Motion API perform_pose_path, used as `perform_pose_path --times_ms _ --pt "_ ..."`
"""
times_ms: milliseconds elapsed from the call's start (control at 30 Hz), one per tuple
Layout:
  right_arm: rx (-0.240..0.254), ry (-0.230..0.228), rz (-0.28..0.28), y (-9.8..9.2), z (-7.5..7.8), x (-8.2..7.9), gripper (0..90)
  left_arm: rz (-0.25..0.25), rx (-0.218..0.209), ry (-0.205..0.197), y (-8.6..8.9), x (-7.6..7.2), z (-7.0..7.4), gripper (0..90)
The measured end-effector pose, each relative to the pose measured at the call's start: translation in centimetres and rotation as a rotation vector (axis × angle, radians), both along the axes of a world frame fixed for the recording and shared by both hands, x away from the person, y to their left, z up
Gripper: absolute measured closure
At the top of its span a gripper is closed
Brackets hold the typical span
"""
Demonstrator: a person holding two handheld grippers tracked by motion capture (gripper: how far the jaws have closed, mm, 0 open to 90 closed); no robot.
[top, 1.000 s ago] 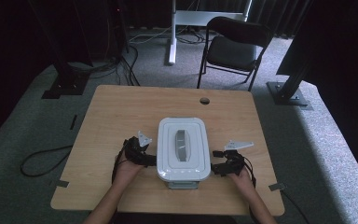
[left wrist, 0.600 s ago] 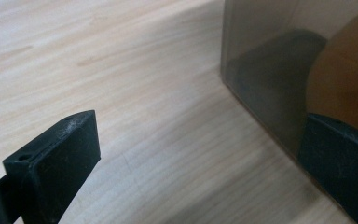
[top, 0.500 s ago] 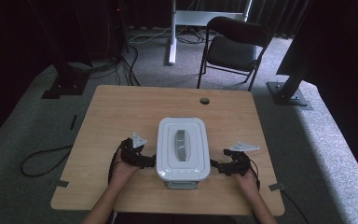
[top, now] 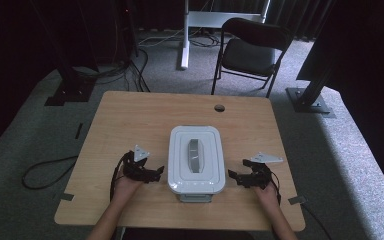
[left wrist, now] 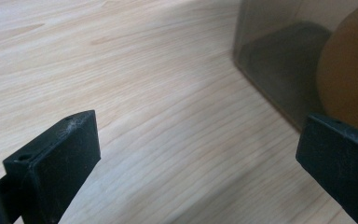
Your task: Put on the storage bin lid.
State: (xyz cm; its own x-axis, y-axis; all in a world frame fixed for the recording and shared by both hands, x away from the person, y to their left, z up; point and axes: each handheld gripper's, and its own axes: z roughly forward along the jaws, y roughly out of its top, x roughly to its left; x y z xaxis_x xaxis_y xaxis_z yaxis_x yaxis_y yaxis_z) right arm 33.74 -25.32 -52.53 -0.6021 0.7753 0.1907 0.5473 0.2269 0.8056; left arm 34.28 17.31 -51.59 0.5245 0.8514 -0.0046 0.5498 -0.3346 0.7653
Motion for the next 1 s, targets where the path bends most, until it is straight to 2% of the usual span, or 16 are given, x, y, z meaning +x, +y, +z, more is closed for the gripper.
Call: perform_pose_path --times_ms 300,467,667,1000 --pt "0.000 -0.050 -0.043 -1.2 0.5 -0.5 13.3 0.038 -0.006 -0.006 2.3 -0.9 -0.4 0.1" --pt "0.005 -0.057 -0.077 -1.9 0.5 -0.6 13.2 0.080 0.016 -0.001 3.4 -1.4 -0.8 0.1" --pt "0.007 -0.055 -0.103 -2.4 0.3 -0.7 13.1 0.113 0.002 0.011 4.8 -1.8 -1.2 0.1" --pt "-0.024 -0.077 -0.165 -3.0 0.1 -1.1 13.0 0.181 -0.006 0.025 7.2 -2.4 -1.6 0.1"
